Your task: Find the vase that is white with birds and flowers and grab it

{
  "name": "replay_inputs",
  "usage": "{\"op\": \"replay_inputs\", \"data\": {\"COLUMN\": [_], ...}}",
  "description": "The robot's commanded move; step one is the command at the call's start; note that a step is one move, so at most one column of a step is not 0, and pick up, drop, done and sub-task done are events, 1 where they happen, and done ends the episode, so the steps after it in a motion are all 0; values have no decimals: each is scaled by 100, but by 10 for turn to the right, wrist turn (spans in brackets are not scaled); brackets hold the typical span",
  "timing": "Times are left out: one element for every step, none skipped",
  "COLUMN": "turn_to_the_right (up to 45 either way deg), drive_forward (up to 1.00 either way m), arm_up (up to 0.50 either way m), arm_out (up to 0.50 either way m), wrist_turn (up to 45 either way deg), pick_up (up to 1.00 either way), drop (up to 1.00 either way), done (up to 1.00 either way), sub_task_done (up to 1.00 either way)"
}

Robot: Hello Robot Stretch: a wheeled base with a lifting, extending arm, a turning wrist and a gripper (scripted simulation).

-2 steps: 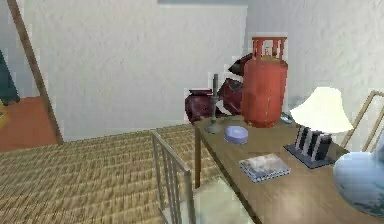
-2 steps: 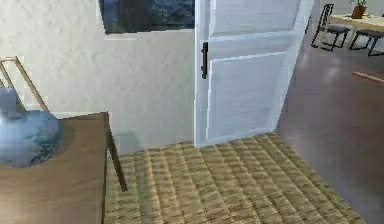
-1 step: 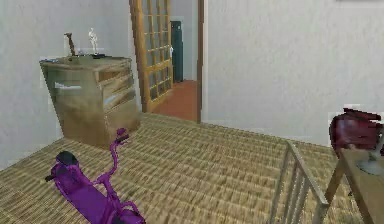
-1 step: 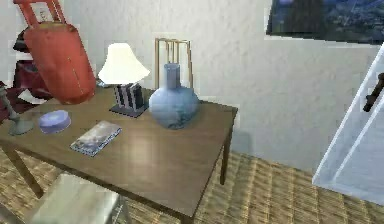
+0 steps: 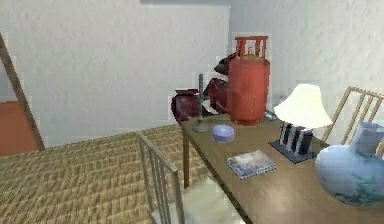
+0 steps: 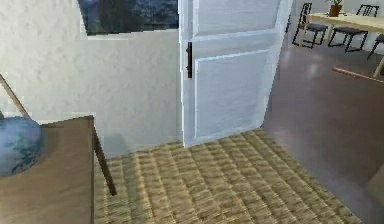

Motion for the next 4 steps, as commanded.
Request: {"op": "replay_inputs", "data": {"turn_to_the_right": [450, 90, 0, -450], "drive_forward": [0, 0, 25, 0], "arm_up": [0, 0, 0, 0], "arm_out": [0, 0, 0, 0], "wrist_turn": [0, 0, 0, 0], "pick_up": [0, 0, 0, 0], "drop": [0, 0, 0, 0], "done": [0, 0, 0, 0], "sub_task_done": [0, 0, 0, 0]}}
